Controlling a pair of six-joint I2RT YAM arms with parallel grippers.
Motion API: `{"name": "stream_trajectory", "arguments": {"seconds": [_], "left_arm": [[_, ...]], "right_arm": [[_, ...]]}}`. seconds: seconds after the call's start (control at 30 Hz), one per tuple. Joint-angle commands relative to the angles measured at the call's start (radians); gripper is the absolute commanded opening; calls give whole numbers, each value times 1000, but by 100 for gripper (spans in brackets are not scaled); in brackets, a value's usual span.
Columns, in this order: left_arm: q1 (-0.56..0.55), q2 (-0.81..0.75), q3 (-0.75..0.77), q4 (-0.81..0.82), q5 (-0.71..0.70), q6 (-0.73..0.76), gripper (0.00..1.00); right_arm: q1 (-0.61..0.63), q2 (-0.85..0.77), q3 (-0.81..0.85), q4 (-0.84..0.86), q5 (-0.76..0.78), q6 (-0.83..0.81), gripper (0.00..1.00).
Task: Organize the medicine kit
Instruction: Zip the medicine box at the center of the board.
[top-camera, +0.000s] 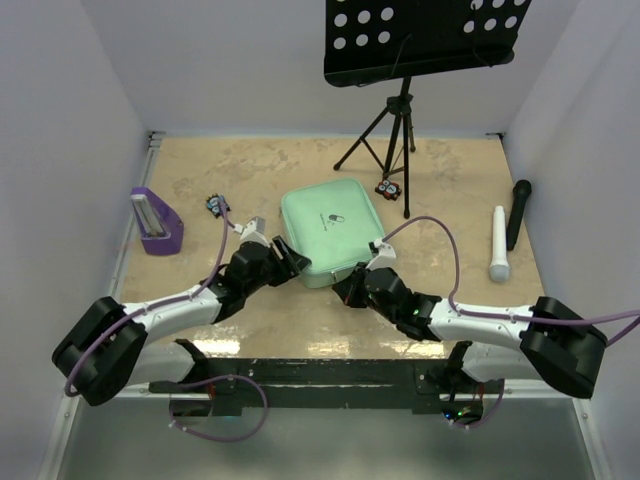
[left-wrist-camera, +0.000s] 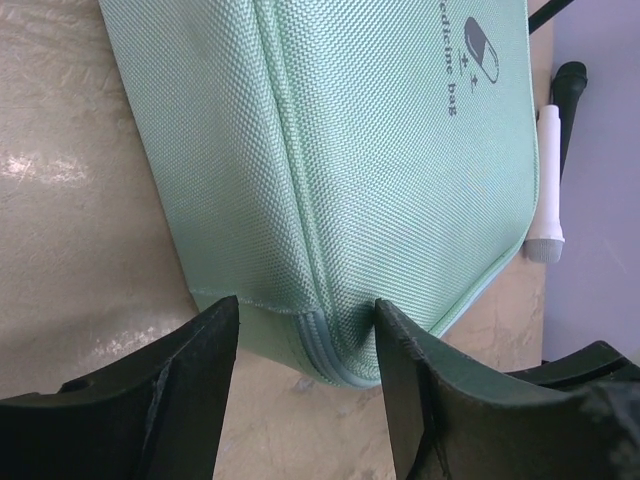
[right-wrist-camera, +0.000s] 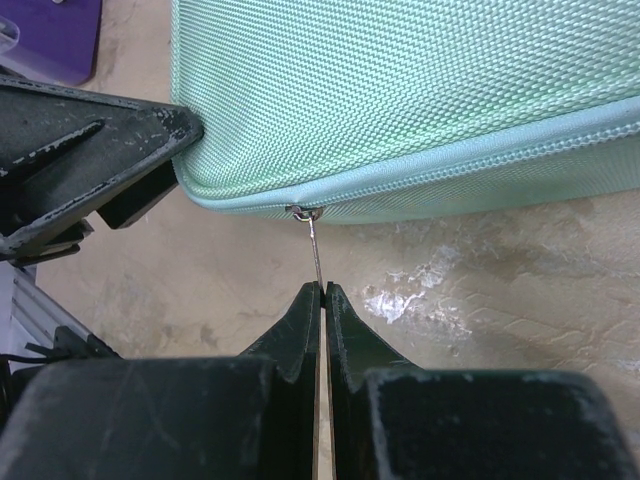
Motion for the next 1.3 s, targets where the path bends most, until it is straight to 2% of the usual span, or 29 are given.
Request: {"name": "stream_trajectory", "arguments": {"seconds": [0.0,0.3,0.53,1.27], "left_arm": [[2,48,68,-52,-49,23,58],[7,132,111,-148,-72,87,26],[50,139,105,-178,-67,128,1],[145,19,96,-284,-104,181,0]], "right_arm": [[-1,15,15,-5,5,-20,0],[1,5,18,-17,-3,-24,0],[-1,-12,17,-36,14,-11,0],[-1,-78,6,-103,51,22,0]]}}
